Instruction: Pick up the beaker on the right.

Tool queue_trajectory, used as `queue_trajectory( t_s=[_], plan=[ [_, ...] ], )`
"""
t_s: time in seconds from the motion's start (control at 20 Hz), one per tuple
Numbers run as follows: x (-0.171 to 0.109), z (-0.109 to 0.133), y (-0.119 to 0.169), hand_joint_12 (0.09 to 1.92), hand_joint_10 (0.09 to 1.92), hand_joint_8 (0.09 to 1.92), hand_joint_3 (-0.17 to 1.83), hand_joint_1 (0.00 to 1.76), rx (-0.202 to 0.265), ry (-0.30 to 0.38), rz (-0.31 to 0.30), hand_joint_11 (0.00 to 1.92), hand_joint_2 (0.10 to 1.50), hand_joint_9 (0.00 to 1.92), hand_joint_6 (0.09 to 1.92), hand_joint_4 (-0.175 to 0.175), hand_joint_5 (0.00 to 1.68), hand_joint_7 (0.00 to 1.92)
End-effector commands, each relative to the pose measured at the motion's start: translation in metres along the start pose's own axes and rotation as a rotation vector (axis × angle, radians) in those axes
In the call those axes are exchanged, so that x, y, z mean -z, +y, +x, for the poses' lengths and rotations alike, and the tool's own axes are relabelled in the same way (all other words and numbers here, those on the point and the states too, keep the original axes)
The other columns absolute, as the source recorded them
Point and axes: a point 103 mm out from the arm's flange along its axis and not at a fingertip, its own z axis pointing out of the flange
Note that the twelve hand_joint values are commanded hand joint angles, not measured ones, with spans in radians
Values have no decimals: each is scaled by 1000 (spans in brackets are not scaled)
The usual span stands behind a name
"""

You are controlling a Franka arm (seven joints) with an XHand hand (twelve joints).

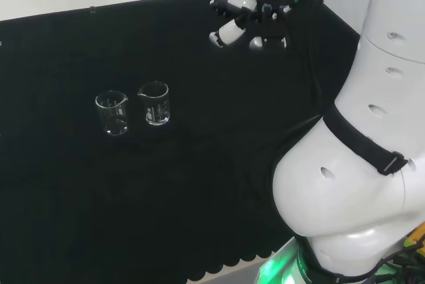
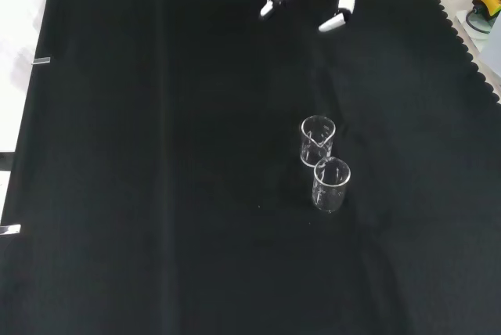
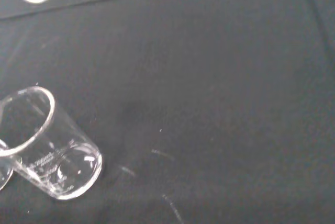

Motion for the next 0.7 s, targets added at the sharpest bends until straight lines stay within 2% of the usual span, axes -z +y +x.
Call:
queue_trajectory(
  t_s=[0.05, 0.45, 0.7],
  plan=[
    [-36, 1, 24, 1186, 745, 661, 1086, 722, 50, 84, 20, 0, 488, 209, 87, -57, 196, 126],
    [-66, 1, 31, 1169, 745, 662, 1084, 703, 104, 140, 35, 0, 473, 207, 87, -57, 193, 125],
    [-86, 4, 35, 1158, 743, 660, 1069, 692, 170, 149, 49, 0, 439, 204, 87, -55, 184, 122]
  ],
)
